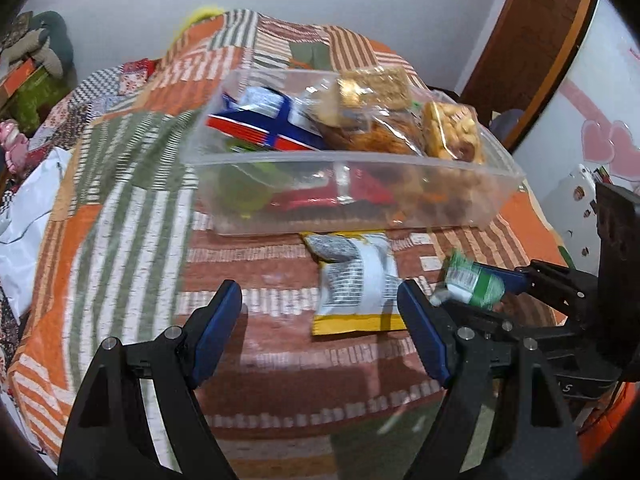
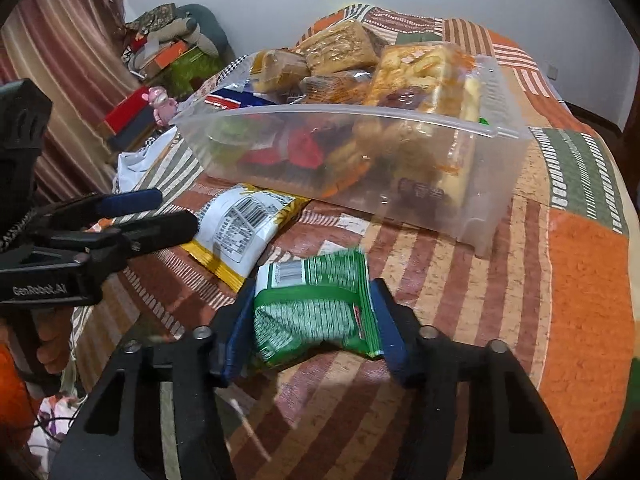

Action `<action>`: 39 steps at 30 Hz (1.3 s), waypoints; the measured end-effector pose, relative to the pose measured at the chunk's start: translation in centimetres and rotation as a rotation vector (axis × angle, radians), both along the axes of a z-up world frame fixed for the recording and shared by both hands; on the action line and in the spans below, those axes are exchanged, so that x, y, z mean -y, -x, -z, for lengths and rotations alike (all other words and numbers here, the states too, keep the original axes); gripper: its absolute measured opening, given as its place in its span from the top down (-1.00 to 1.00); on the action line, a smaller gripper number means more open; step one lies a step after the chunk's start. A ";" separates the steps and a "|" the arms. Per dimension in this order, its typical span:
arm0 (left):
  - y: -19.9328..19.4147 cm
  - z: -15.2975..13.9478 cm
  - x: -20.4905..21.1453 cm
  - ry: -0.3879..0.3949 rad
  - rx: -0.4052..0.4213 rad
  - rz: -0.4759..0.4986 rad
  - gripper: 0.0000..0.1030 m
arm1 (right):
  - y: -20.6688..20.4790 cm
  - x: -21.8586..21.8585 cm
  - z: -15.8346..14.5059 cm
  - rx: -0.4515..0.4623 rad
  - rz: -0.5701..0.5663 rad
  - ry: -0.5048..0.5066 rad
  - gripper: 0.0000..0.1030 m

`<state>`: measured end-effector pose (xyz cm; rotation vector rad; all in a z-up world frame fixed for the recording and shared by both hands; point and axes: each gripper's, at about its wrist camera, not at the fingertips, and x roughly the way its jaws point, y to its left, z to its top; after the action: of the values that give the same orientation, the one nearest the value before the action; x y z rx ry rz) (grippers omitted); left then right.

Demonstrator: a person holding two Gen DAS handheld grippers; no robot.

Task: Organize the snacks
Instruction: 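Grasp the white-and-yellow chip bag with the left tool while the right tool grasps the green pea bag, then carry both bags over the clear box and release them inside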

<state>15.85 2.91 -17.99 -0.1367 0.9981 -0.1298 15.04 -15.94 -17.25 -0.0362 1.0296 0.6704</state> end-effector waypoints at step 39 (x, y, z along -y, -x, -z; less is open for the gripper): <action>1.7 -5.3 -2.4 -0.002 0.181 -0.068 0.03 | -0.4 1.1 -6.2 0.161 0.073 -0.126 0.23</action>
<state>14.15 5.27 -12.73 -0.1546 0.8124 -0.0774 15.45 -17.01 -11.01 0.0563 0.8288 0.6534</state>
